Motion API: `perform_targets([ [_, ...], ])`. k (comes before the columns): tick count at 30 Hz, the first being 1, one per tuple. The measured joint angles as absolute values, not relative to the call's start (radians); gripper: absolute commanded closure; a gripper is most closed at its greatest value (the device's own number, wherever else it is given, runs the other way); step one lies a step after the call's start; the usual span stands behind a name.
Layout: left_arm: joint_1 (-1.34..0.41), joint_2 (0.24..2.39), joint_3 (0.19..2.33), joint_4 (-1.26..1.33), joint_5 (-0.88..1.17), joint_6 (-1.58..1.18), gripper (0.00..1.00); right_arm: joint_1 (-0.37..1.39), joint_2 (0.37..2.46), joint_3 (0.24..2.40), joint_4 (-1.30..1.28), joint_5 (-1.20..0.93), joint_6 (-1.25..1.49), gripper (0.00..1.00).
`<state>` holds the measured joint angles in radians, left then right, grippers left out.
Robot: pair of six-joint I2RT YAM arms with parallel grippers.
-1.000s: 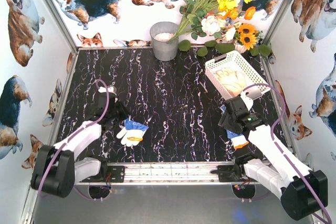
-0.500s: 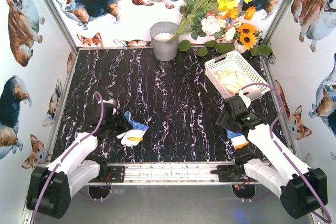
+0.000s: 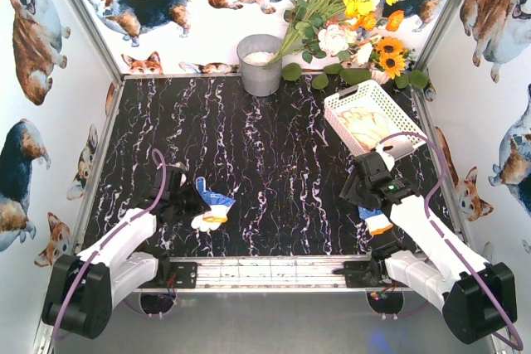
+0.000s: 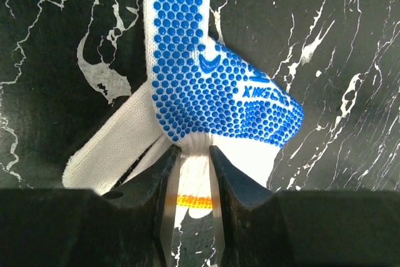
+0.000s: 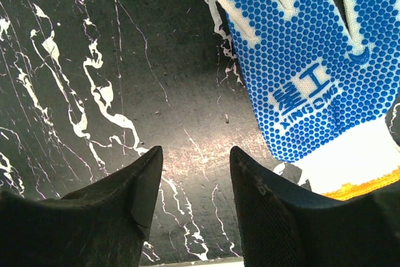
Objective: Put the gloves into the storage basket
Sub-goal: Adjust the glove at the center of the board.
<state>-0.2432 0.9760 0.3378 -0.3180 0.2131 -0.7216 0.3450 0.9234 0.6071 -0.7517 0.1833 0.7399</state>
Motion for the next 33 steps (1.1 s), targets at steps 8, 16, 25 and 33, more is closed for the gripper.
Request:
perform_targets([
  [8, -0.244, 1.013, 0.325, -0.251, 0.231, -0.728, 1.0, 0.345, 0.915, 0.591, -0.752, 0.175, 0.743, 0.51],
  [16, -0.248, 1.017, 0.318, -0.184, 0.308, -0.724, 1.0, 0.345, 0.915, 0.591, -0.735, 0.051, 0.707, 0.51],
  [25, -0.291, 0.996, 0.395, -0.118, 0.45, -0.754, 1.0, 0.479, 0.918, 0.564, -0.482, -0.221, 0.776, 0.44],
  [33, -0.311, 0.958, 0.417, -0.08, 0.503, -0.82, 1.0, 0.652, 1.043, 0.486, -0.109, -0.298, 1.004, 0.41],
])
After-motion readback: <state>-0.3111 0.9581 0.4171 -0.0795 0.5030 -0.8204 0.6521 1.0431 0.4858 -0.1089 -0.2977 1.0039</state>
